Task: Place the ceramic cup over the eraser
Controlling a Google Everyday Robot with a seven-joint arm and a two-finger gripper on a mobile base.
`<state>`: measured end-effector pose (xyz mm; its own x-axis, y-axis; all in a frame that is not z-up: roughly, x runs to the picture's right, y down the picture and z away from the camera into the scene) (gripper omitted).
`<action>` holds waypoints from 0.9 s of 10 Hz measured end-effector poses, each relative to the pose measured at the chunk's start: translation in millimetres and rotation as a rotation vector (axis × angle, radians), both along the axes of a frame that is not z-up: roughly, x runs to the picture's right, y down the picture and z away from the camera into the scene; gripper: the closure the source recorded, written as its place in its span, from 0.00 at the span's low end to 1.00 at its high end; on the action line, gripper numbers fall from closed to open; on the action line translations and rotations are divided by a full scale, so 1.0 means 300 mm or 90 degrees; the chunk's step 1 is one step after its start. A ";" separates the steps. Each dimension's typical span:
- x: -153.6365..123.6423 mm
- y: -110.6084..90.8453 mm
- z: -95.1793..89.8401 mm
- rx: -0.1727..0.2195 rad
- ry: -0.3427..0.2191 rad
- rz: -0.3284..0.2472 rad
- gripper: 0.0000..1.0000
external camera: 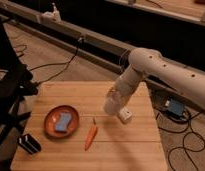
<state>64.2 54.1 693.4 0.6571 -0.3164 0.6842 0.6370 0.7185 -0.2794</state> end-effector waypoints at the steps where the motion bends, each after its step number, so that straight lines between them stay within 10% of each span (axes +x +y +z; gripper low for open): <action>1: 0.007 0.004 0.001 -0.002 0.002 -0.001 1.00; 6: 0.011 -0.004 -0.005 0.004 0.004 -0.005 1.00; 9: -0.103 -0.074 -0.075 0.051 -0.029 -0.059 1.00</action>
